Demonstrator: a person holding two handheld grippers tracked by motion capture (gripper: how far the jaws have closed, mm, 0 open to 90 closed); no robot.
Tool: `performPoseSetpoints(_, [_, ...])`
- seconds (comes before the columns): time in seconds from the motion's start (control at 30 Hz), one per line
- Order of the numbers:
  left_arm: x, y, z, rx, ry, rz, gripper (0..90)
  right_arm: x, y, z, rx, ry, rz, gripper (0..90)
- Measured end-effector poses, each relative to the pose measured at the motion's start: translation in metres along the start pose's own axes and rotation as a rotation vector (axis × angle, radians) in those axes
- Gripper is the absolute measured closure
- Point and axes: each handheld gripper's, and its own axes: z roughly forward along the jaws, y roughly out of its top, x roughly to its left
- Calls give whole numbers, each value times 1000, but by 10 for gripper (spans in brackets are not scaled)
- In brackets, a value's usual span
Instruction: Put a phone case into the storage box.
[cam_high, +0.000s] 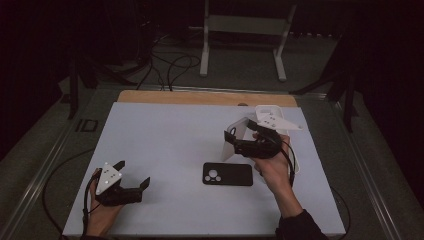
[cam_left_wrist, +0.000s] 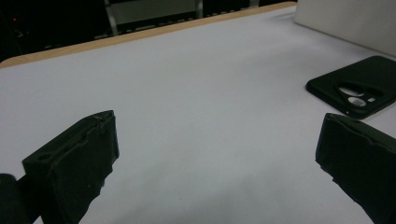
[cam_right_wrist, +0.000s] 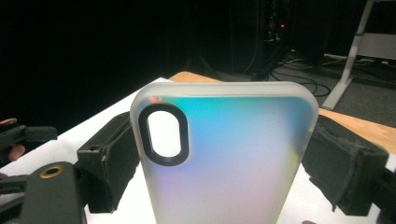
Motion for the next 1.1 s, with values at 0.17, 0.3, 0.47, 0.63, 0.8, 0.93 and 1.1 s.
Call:
performPoseSetpoints(0.17, [1, -1, 0, 2, 0, -3, 0, -8, 5, -1, -6, -16, 15, 167])
performPoseSetpoints(0.3, [1, -1, 0, 2, 0, -3, 0, -10, 6, -1, -7, -21, 14, 167])
performPoseSetpoints(0.47, [0, -1, 0, 0, 5, -11, 0, -17, 13, -1, -12, -42, 20, 167])
performPoseSetpoints(0.63, [0, -1, 0, 1, 4, -13, 0, -24, 19, -1, -16, -58, 24, 167])
performPoseSetpoints(0.8, [0, -1, 1, 4, 3, -10, 0, -29, 22, 0, -20, -74, 29, 167])
performPoseSetpoints(0.93, [0, -1, 0, 4, 2, -11, 0, -33, 26, 0, -21, -88, 26, 167])
performPoseSetpoints(1.1, [0, -1, 1, 5, 2, -11, 0, -37, 30, 1, -22, -105, 26, 167])
